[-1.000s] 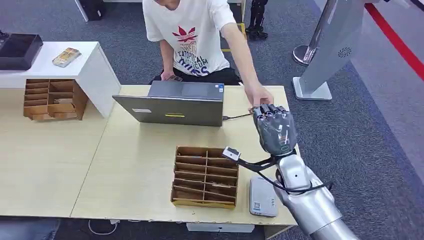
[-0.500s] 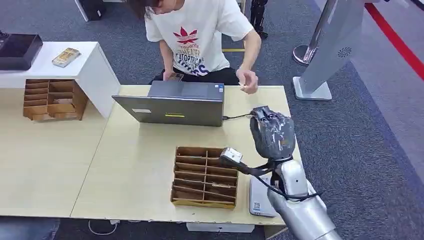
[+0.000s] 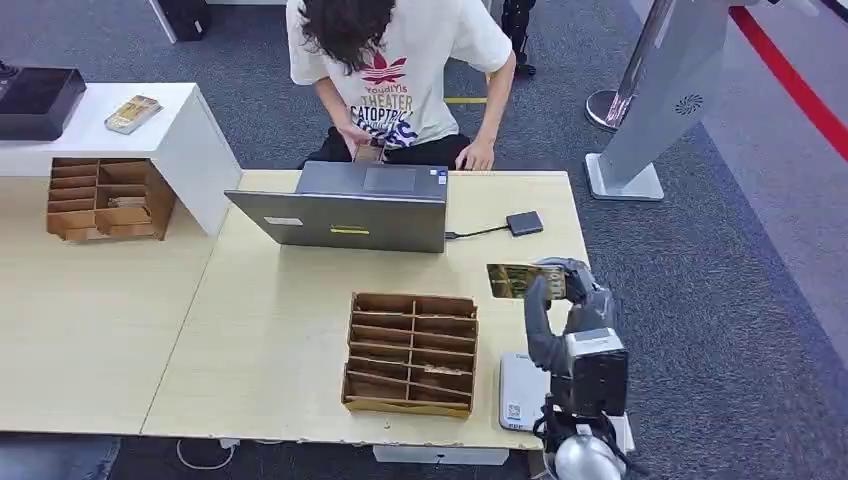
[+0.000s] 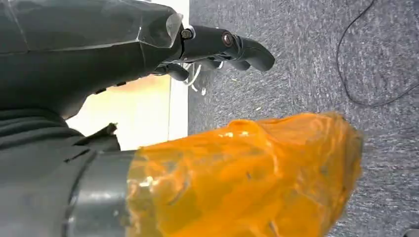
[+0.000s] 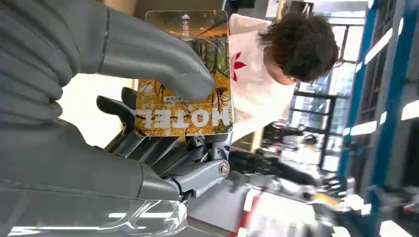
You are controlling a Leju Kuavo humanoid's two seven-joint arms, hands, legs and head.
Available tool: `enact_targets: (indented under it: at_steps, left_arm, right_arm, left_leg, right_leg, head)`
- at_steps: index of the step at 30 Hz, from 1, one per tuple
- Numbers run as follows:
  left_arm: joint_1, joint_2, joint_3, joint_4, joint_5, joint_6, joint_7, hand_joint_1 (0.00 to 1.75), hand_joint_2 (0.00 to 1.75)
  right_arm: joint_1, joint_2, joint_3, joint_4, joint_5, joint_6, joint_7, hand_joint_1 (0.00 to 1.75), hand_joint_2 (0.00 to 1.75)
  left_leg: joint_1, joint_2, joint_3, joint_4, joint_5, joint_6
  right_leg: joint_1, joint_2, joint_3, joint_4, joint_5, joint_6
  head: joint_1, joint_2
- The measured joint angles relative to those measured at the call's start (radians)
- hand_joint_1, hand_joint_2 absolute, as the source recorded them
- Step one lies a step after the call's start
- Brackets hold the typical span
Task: Pass the card to the sensor for recognition and then transmit it.
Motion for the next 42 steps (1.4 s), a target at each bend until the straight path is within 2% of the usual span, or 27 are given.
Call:
enact_targets:
  at_steps: [3, 9, 12, 19, 23, 26, 37, 42]
  left_arm:
    - [0.005, -0.005, 0.000, 0.004, 0.020, 0.000, -0.003, 0.00, 0.00]
    - [0.008, -0.012, 0.000, 0.008, 0.058, 0.000, -0.015, 0.00, 0.00]
    - [0.009, -0.014, 0.001, 0.008, 0.075, 0.000, -0.021, 0.00, 0.00]
    - [0.013, -0.016, 0.004, 0.010, 0.102, 0.000, -0.025, 0.00, 0.00]
    - [0.013, -0.016, 0.004, 0.014, 0.108, 0.000, -0.025, 0.00, 0.00]
    - [0.013, -0.016, 0.004, 0.014, 0.107, 0.000, -0.025, 0.00, 0.00]
    - [0.012, -0.013, 0.004, 0.014, 0.092, 0.000, -0.027, 0.00, 0.00]
    - [0.009, -0.007, 0.003, 0.014, 0.071, 0.000, -0.020, 0.00, 0.00]
  right_arm:
    - [0.076, -0.006, -0.028, -0.044, -0.081, 0.020, -0.009, 1.75, 1.75]
    - [0.203, -0.034, -0.054, -0.086, -0.146, 0.024, -0.007, 1.75, 1.75]
    - [0.253, -0.046, -0.056, -0.088, -0.160, 0.009, 0.005, 1.75, 1.75]
    - [0.344, -0.095, -0.053, -0.069, -0.171, -0.092, 0.080, 1.75, 1.75]
    - [0.348, -0.116, -0.031, -0.031, -0.107, -0.148, 0.143, 1.75, 1.75]
    - [0.335, -0.121, -0.013, 0.013, -0.087, -0.156, 0.172, 1.75, 1.75]
    - [0.270, -0.121, 0.004, 0.130, -0.088, -0.152, 0.195, 1.75, 1.75]
    - [0.219, -0.116, 0.004, 0.196, -0.089, -0.110, 0.216, 1.75, 1.75]
  left_leg:
    - [0.000, 0.000, 0.000, 0.000, 0.000, 0.000]
    - [0.000, 0.000, 0.000, 0.000, 0.000, 0.000]
    - [0.000, 0.000, 0.000, 0.000, 0.000, 0.000]
    - [0.000, 0.000, -0.001, 0.000, 0.000, 0.000]
    - [0.000, 0.001, -0.001, -0.001, 0.000, 0.000]
    - [0.000, 0.001, -0.001, -0.001, 0.000, 0.000]
    - [0.000, 0.001, 0.000, -0.001, 0.000, 0.000]
    - [0.000, 0.001, 0.000, -0.001, 0.000, 0.000]
  right_leg:
    - [0.000, 0.000, 0.000, 0.000, 0.000, 0.000]
    - [0.000, 0.000, 0.000, 0.000, 0.000, 0.000]
    - [0.000, 0.000, 0.000, 0.000, 0.000, 0.000]
    - [0.000, 0.000, 0.000, 0.000, 0.000, 0.000]
    - [0.000, 0.000, 0.000, 0.000, 0.000, 0.000]
    - [0.000, 0.000, 0.000, 0.000, 0.000, 0.000]
    - [0.000, 0.000, 0.000, 0.000, 0.000, -0.001]
    - [0.000, 0.000, 0.000, 0.000, 0.001, -0.001]
  head:
    - [0.000, 0.000]
    - [0.000, 0.000]
    - [0.000, 0.000]
    - [0.000, 0.000]
    - [0.000, 0.000]
    - [0.000, 0.000]
    - [0.000, 0.000]
    - [0.000, 0.000]
